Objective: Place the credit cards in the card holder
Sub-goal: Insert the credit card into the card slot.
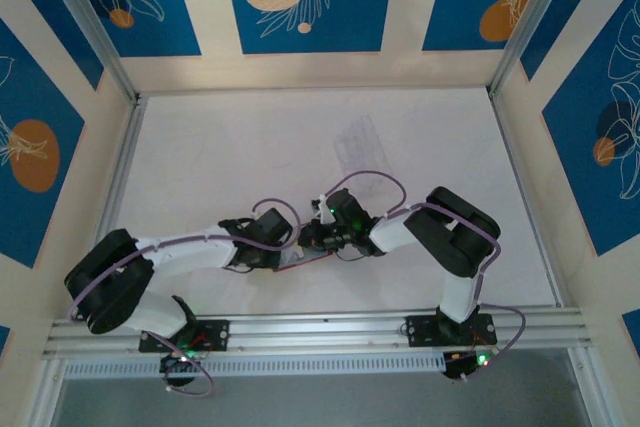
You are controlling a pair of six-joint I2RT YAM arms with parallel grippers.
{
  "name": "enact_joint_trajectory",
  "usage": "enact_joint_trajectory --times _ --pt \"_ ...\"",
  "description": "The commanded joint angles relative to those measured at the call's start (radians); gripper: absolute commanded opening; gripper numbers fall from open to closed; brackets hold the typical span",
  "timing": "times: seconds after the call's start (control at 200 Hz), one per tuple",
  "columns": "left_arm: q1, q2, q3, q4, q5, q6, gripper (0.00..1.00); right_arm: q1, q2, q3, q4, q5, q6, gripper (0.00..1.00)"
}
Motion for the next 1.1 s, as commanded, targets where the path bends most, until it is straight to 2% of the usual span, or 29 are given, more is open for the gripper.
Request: enact_joint_trajectory --times 0.0,0.32,0.52,0.695,0.895,1.01,1.095 --pt "0.009 0.065 0.001 0.095 0.057 0.018 0.0 0.015 0.011 -0.003 -0.132 0.011 -0.037 0.0" --pt "0.009 0.076 0.004 0.116 0.066 0.018 0.0 0.041 0.04 0.03 -0.101 -0.064 -0.034 0.04" --pt "0.009 0.061 -0.009 0.111 0.053 0.008 0.01 0.029 -0.004 0.01 -0.144 -0.041 -0.048 0.11" --pt "0.009 0.051 -0.028 0.098 0.03 -0.007 0.01 0.008 -0.107 0.046 -0.358 0.001 -0.128 0.29" --pt "0.009 0.064 -0.034 0.115 0.036 -0.012 0.02 -0.009 -0.179 0.122 -0.556 0.023 -0.204 0.35" --pt "0.008 0.064 -0.036 0.12 0.038 -0.011 0.02 -0.006 -0.196 0.169 -0.634 0.058 -0.233 0.31" --pt "0.009 0.062 -0.035 0.118 0.036 -0.01 0.03 0.006 -0.172 0.226 -0.712 0.105 -0.255 0.07"
